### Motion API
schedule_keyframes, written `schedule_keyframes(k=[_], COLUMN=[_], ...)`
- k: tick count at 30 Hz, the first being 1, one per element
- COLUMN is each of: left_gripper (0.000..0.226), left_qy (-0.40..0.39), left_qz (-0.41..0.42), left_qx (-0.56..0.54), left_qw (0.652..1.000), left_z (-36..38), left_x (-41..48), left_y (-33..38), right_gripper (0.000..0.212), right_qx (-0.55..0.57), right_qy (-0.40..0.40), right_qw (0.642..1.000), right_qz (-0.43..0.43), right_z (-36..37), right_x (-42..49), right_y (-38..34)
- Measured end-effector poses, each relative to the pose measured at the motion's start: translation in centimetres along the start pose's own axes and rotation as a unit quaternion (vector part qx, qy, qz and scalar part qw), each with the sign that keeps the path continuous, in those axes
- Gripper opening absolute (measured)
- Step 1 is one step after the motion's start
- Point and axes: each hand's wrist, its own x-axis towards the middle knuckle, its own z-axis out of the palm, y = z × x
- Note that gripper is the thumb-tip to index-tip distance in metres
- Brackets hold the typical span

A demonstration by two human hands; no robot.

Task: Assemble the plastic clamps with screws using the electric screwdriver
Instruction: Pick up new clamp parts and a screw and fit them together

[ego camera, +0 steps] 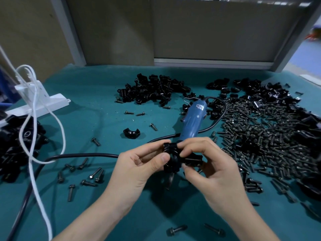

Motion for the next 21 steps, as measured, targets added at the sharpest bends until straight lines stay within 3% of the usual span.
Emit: schedule_keyframes(k=[8, 13, 15, 18, 19, 21], left_gripper=[0.035, 0.031, 0.036, 0.038, 0.040, 0.047], left_qy=[0.030, 0.056, 0.051, 0.036, 0.021, -0.018], left_qz=[0.033, 0.103, 0.146, 0.247, 0.273, 0.283], left_qx=[-0.003, 0.108, 0.225, 0.413, 0.451, 0.484], left_qw=[0.999, 0.987, 0.962, 0.876, 0.849, 0.828], left_z=[0.0, -0.1, -0.2, 0.3, 0.8, 2.0], left_x=[0.0, 0.0, -0.3, -0.5, -0.5, -0.6], left_y=[-0.3, 0.1, 0.3, 0.9, 1.1, 1.4], right_gripper=[0.018, 0.021, 0.026, 0.038, 0.040, 0.042], right_qx=[-0.070, -0.004, -0.003, -0.003, 0.009, 0.015], right_qy=[0.005, -0.022, -0.018, -0.026, -0.034, -0.043], right_qw=[0.997, 0.999, 0.995, 0.993, 0.992, 0.991], right_qz=[-0.040, 0.050, 0.096, 0.116, 0.120, 0.129], right_z=[0.6, 0.2, -0.2, -1.0, -1.4, -2.4], right_x=[-0.2, -0.4, -0.3, -0.1, -0.1, -0.4], right_y=[0.1, -0.4, -0.5, -0.9, -1.1, -1.3])
